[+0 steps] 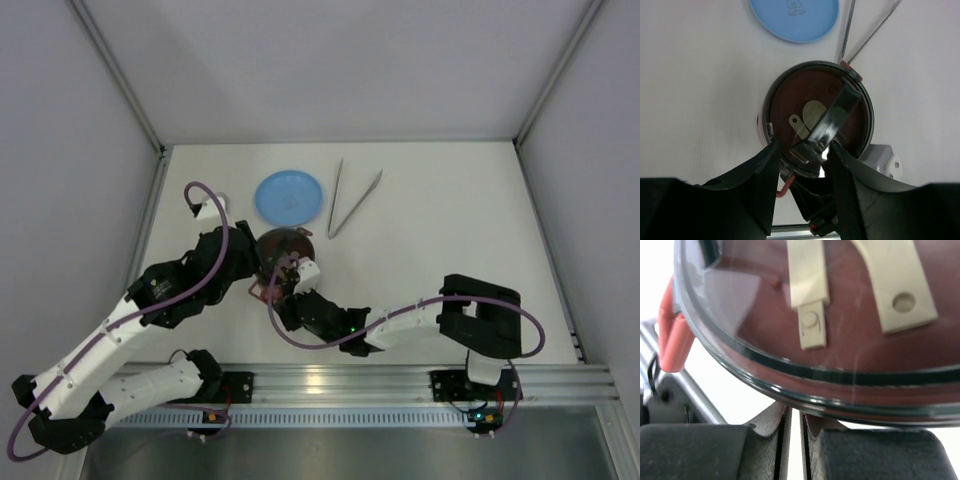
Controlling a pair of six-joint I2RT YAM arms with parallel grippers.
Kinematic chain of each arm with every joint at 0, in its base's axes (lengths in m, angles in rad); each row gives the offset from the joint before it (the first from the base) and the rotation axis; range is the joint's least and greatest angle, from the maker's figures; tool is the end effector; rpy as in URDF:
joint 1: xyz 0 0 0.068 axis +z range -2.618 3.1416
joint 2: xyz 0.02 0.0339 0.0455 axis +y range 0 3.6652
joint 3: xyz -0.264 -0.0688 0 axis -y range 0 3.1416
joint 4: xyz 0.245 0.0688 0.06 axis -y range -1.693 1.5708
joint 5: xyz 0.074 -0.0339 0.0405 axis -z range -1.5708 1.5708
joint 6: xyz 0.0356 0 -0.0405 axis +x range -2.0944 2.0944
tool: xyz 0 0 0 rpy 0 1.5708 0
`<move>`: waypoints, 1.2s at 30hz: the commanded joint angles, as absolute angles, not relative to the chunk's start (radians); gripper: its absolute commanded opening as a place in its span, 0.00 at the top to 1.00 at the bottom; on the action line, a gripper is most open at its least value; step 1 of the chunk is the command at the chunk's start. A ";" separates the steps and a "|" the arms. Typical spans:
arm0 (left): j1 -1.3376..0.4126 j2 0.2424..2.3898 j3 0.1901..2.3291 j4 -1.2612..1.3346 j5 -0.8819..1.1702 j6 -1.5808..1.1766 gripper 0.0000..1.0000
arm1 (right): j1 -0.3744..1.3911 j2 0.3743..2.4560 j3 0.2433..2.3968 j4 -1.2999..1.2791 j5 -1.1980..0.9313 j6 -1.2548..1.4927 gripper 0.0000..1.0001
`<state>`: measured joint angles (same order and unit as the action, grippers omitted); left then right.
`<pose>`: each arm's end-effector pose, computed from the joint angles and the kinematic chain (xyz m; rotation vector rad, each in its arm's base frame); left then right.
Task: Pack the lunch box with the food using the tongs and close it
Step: Close the fastener on the packing box.
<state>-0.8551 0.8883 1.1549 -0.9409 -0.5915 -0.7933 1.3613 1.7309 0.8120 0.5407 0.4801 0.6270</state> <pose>0.1166 -0.1039 0.3761 -0.2437 2.1170 -0.3080 0.0902 0.3453 0.1768 -0.4030 1.9624 0.8607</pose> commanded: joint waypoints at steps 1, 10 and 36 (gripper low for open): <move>-0.853 0.876 1.154 -0.943 -0.595 -0.827 0.51 | 1.307 1.802 0.928 0.655 0.425 0.606 0.92; -0.853 0.856 1.154 -0.994 -0.672 -0.903 0.53 | 1.264 1.835 1.043 0.597 0.305 0.597 0.92; -0.853 0.899 1.029 -1.132 -0.713 -1.181 1.00 | 0.839 1.308 1.156 -0.150 0.161 0.427 0.91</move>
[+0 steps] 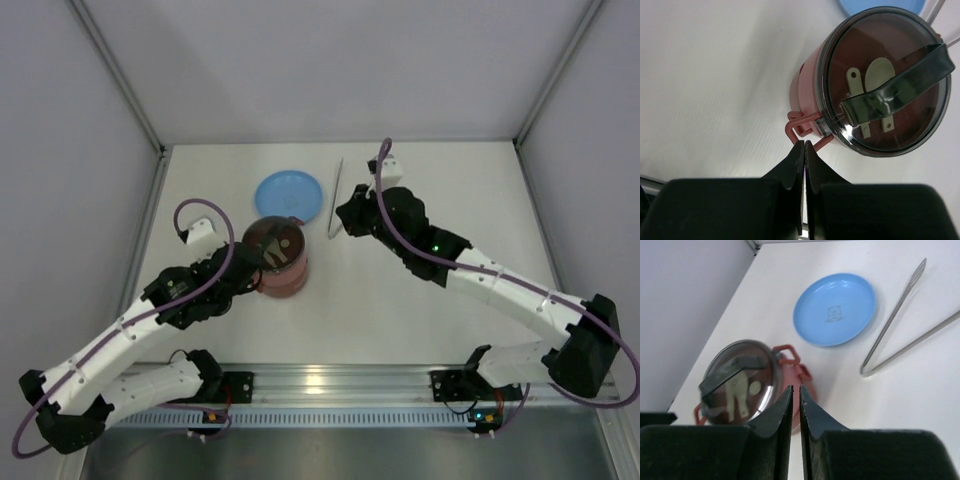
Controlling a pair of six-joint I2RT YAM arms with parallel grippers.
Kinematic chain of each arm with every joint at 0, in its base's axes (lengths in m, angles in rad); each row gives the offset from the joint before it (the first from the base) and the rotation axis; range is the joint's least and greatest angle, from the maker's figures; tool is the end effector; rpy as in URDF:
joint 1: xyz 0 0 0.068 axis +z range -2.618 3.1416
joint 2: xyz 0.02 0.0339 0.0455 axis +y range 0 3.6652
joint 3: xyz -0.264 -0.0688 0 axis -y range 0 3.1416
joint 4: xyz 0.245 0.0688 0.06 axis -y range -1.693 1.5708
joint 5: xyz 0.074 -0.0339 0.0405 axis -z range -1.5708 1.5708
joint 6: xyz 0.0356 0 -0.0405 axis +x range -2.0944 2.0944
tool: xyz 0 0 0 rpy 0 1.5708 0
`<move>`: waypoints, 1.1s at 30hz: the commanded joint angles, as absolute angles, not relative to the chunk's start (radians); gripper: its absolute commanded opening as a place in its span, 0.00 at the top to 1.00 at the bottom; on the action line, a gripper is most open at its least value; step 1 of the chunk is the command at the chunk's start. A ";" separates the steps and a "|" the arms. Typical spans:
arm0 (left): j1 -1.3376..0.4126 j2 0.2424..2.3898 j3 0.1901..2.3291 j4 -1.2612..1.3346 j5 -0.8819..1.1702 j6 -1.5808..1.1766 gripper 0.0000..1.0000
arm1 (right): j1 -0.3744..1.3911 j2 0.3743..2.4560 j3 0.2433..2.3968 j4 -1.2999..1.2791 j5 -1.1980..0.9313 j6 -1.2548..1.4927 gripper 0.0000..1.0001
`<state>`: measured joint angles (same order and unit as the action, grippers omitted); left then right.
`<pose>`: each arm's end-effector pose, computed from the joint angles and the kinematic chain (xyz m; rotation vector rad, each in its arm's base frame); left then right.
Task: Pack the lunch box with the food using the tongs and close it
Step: Close the fastener on the packing box.
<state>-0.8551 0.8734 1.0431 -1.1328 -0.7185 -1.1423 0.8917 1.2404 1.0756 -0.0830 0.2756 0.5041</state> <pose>0.1091 -0.0898 0.3336 -0.5777 2.1646 -0.1342 0.1902 0.2202 0.3557 -0.1613 1.8651 0.7334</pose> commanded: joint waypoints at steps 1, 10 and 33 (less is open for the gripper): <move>-0.853 0.919 1.028 -1.132 -0.716 -1.186 1.00 | 0.810 1.359 1.192 -0.135 0.135 0.416 0.91; -0.853 0.956 1.009 -1.130 -0.733 -1.219 1.00 | 0.758 1.650 1.403 -0.048 -0.029 0.356 0.92; -0.838 1.031 0.966 -1.062 -0.782 -1.215 0.98 | 0.756 1.852 1.493 -0.009 -0.210 0.359 0.94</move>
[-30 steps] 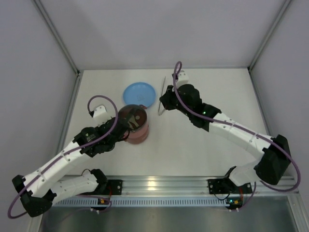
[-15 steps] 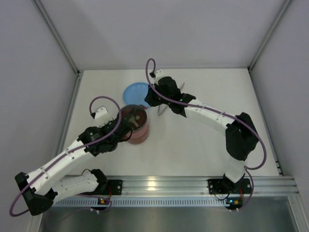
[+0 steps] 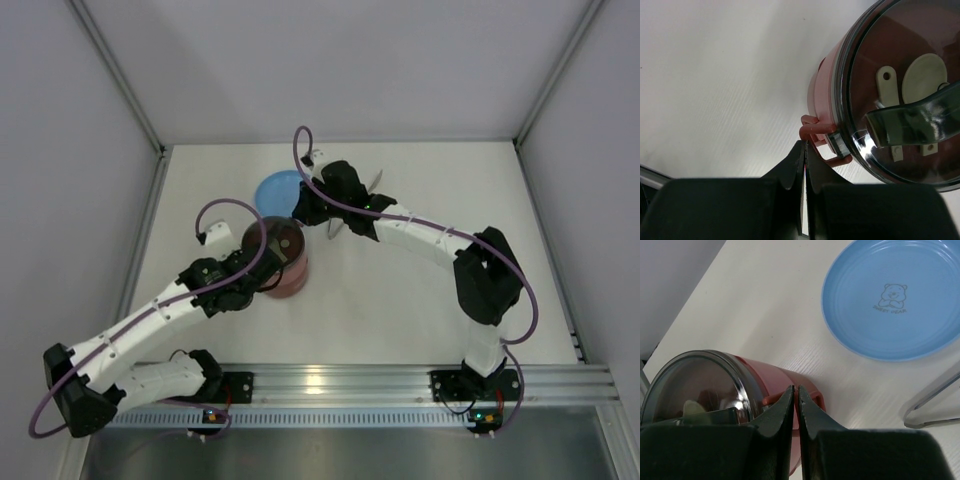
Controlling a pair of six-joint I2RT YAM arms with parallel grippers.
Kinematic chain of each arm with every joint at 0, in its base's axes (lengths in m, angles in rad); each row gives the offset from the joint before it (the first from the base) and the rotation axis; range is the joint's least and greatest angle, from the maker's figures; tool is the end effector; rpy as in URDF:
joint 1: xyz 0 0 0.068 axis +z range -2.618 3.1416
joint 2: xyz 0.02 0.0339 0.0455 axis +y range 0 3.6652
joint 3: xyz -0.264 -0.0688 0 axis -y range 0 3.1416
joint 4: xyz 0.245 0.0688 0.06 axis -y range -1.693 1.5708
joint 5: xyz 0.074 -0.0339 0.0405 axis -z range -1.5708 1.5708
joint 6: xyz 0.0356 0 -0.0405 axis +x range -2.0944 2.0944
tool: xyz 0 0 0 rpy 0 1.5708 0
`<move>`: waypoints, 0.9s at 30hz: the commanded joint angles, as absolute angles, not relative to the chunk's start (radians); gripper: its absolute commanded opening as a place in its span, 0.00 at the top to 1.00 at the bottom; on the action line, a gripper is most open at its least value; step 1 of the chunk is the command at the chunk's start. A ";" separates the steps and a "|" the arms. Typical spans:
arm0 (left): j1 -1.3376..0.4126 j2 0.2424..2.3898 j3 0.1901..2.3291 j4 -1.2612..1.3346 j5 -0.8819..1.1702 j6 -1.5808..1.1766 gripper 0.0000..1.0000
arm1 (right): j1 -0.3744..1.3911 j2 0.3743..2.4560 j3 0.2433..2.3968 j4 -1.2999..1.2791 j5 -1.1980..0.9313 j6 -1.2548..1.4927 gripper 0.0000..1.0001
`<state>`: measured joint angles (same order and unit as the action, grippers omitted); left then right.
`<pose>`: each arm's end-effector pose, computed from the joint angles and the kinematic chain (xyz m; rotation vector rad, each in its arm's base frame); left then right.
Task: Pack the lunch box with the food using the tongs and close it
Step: Close the fastener on the packing box.
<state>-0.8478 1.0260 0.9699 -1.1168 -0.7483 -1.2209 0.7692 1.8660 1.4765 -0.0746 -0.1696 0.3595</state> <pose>0.1306 -0.1114 0.2932 -0.6071 2.2323 0.0631 0.3147 0.3130 0.2797 -0.5455 2.0730 0.8610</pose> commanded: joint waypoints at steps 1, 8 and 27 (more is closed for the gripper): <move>-0.833 1.040 0.968 -1.052 -0.779 -1.206 0.97 | 0.756 1.850 1.490 -0.009 -0.213 0.357 0.94; -0.784 1.078 0.977 -0.988 -0.747 -1.146 0.97 | 0.756 1.838 1.470 -0.009 -0.227 0.360 0.95; -0.735 1.089 0.994 -0.928 -0.701 -1.083 0.96 | 0.762 1.816 1.424 0.026 -0.264 0.374 0.95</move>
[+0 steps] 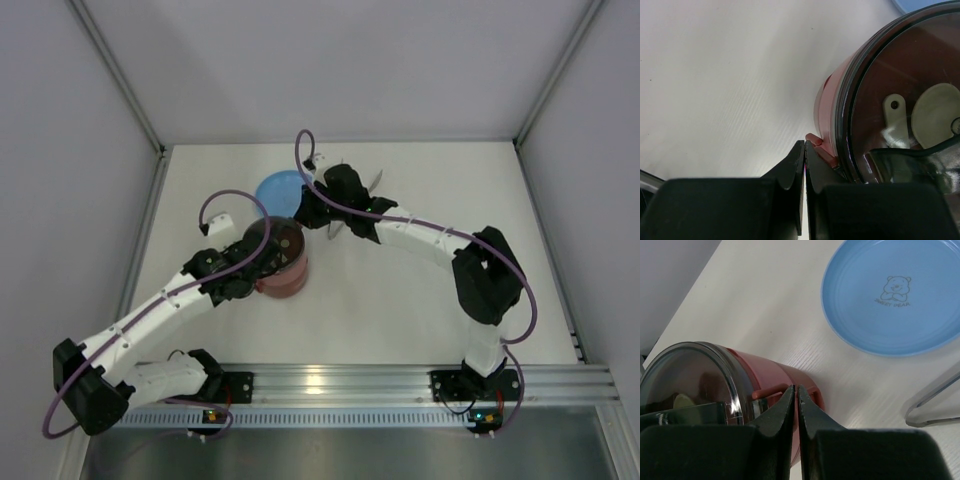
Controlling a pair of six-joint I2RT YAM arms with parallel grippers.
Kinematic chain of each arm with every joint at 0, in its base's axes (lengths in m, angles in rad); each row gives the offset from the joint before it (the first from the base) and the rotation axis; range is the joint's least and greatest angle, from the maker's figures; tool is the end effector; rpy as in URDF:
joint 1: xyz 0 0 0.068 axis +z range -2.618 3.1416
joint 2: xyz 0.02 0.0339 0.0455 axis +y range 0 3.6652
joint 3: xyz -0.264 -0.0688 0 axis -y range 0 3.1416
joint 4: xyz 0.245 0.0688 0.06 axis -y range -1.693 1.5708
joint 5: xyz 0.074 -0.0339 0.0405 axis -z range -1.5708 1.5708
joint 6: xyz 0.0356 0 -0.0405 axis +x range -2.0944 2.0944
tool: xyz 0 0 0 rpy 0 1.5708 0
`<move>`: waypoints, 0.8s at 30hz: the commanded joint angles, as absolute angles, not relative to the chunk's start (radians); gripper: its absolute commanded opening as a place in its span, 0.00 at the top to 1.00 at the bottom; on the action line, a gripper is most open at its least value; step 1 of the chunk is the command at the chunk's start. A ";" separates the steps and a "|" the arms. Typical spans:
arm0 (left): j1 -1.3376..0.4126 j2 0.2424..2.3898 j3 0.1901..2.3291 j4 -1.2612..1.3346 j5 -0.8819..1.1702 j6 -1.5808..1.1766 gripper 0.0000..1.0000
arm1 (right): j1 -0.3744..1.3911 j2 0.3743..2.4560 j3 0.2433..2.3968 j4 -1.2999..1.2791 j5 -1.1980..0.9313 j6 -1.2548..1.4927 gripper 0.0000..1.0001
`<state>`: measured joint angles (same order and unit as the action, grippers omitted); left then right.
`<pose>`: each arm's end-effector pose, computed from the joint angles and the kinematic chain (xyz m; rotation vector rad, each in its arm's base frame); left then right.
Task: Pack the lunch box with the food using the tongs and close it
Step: Close the fastener on the packing box.
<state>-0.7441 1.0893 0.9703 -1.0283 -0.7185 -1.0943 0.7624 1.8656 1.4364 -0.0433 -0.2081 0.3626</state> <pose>0.1553 -0.1111 0.2861 -0.5894 2.2551 0.1320 0.3141 0.3101 0.2692 -0.5627 2.0840 0.8933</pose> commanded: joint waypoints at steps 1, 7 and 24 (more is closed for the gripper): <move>-0.732 1.091 0.996 -0.924 -0.700 -1.078 0.96 | 0.765 1.813 1.410 0.029 -0.262 0.376 0.96; -0.716 1.109 1.019 -0.916 -0.690 -1.051 0.95 | 0.779 1.778 1.376 0.041 -0.264 0.377 0.96; -0.635 1.175 1.061 -0.847 -0.623 -0.959 0.93 | 0.834 1.667 1.275 0.043 -0.256 0.388 0.96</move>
